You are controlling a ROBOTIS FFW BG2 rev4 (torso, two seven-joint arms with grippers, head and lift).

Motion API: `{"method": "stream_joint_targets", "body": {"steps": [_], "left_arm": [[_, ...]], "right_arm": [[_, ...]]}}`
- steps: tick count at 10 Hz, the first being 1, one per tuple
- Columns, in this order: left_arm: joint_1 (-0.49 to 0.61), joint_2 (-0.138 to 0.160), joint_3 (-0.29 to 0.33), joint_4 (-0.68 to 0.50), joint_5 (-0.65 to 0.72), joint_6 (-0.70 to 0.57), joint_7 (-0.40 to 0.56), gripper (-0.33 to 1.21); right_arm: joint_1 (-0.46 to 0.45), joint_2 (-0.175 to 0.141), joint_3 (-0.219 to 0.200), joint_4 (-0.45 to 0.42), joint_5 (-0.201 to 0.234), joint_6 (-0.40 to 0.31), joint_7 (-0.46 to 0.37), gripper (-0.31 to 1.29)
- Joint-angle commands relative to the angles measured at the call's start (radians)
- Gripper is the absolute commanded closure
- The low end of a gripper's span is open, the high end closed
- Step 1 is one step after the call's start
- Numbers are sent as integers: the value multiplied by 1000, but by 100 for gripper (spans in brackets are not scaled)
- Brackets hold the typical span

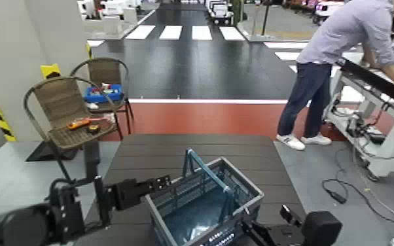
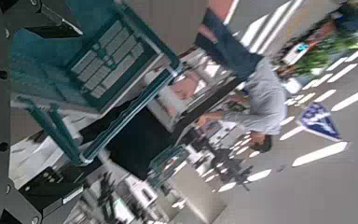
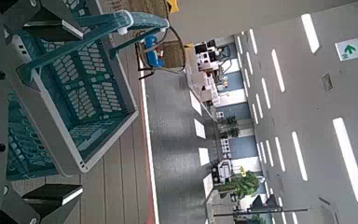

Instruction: Place the crate on the table.

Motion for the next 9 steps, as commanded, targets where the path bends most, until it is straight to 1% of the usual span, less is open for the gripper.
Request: {"method": "stream_joint_targets", "body": {"steps": [1, 2, 3, 4, 5, 6, 7, 8, 9], "left_arm": [[157, -6, -43, -56, -63, -348, 26, 13], [191, -6, -61, -62, -128, -462, 28, 14], [246, -3, -86, -62, -161, -621, 71, 14], [298, -8, -90, -70, -218, -729, 120, 14], [350, -28, -75, -73, -304, -825, 167, 14], [404, -54, -63, -68, -384, -956, 233, 14], [448, -97, -41, -67, -456, -1051, 279, 14], [481, -131, -31, -72, -519, -1128, 315, 14], [510, -160, -23, -85, -592, -1170, 345, 14]], "right_arm": [[1, 0, -3, 1, 0, -5, 0, 15], [3, 0, -3, 3, 0, -7, 0, 15], [1, -1, -3, 3, 0, -10, 0, 15], [3, 0, -4, 3, 0, -10, -1, 15], [6, 0, -4, 1, 0, -10, -1, 15], [8, 0, -4, 1, 0, -11, 0, 15], [11, 2, -7, 0, 0, -14, 0, 15], [15, 2, -9, -5, 3, -14, -1, 15], [18, 3, -11, -8, 6, -14, -1, 15]]}}
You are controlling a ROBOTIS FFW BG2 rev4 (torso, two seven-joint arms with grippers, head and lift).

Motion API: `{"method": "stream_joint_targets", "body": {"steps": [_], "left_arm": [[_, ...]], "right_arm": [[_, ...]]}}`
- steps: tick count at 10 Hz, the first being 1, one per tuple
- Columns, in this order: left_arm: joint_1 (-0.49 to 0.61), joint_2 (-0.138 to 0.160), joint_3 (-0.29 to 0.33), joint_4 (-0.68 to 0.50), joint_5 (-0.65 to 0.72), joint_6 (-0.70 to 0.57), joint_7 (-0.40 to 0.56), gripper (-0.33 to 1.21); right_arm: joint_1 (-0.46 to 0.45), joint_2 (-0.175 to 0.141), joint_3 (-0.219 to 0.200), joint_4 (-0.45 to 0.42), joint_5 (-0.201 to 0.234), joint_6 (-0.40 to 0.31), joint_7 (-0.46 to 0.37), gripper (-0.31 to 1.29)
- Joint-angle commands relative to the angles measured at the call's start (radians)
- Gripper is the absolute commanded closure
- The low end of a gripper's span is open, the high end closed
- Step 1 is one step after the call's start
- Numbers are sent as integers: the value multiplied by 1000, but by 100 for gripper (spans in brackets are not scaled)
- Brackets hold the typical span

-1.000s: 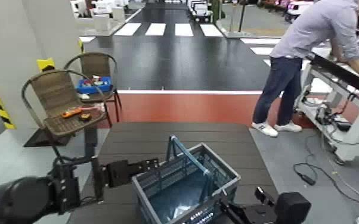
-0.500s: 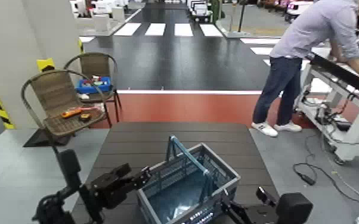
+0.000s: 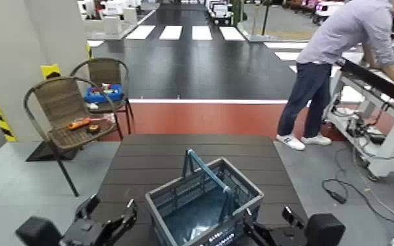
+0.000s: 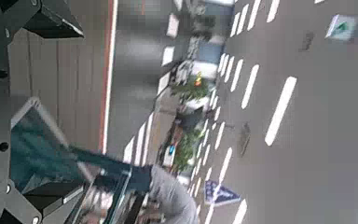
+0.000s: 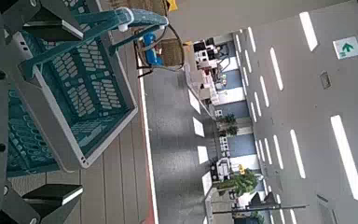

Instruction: Place the crate on the table.

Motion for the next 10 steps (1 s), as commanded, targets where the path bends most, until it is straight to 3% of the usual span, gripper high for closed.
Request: {"method": "stream_joint_targets", "body": {"steps": [1, 3, 10], "left_arm": [[71, -60, 12, -26, -149, -107, 58, 14], [88, -60, -2, -32, -163, -120, 99, 14], [85, -53, -10, -30, -163, -120, 107, 14]], "right_arm": [[7, 3, -4, -6, 6, 1, -1, 15], [7, 5, -4, -6, 8, 1, -1, 15], [10, 8, -4, -6, 8, 1, -1, 15]]}}
